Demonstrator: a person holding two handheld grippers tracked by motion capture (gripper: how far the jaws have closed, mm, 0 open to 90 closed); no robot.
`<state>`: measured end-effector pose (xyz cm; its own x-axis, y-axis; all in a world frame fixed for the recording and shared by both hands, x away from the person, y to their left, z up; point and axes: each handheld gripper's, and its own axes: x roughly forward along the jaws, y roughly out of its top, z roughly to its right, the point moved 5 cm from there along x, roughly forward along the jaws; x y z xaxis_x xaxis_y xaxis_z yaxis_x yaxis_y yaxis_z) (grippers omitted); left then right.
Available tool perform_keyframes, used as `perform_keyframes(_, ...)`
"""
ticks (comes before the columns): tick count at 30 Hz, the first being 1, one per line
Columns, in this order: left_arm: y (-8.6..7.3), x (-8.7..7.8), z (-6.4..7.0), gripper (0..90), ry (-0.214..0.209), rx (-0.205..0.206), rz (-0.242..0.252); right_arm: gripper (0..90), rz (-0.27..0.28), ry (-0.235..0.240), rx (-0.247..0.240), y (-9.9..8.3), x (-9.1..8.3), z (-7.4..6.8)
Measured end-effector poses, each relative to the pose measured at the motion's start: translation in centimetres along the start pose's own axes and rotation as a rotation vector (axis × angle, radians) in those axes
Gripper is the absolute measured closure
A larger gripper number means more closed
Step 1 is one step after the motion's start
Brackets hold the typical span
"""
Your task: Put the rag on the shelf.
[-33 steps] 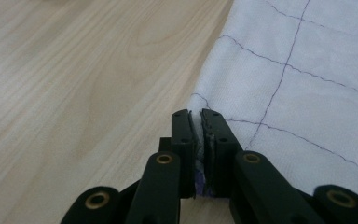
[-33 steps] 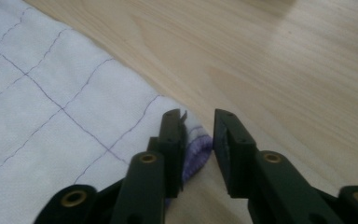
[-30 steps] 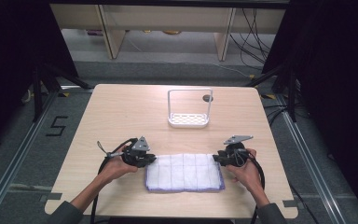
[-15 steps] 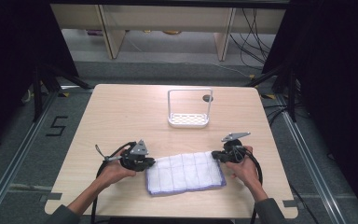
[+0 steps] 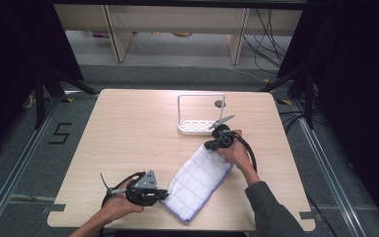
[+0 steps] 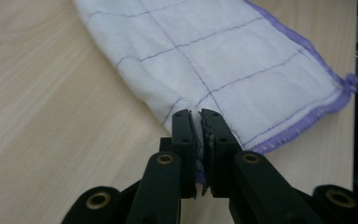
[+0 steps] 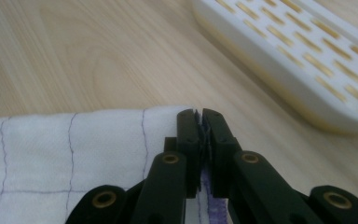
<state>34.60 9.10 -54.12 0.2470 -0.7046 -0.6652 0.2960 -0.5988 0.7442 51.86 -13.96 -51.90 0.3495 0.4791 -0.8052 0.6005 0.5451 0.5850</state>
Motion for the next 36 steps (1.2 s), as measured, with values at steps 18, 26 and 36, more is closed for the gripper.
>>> perform_keyframes(18,2.3,3.2,4.5,79.3,-0.035,0.044,0.033,81.5,-0.044,0.135,-0.135,4.5,4.9,-3.4)
perform_keyframes(26,3.9,1.2,2.6,39.1,-0.015,-0.055,0.139,49.0,0.080,0.060,0.005,4.6,2.0,-2.5)
perform_keyframes(36,5.9,0.1,-6.0,35.4,0.166,-0.242,0.199,44.3,0.100,-0.025,0.099,0.2,-2.1,0.5)
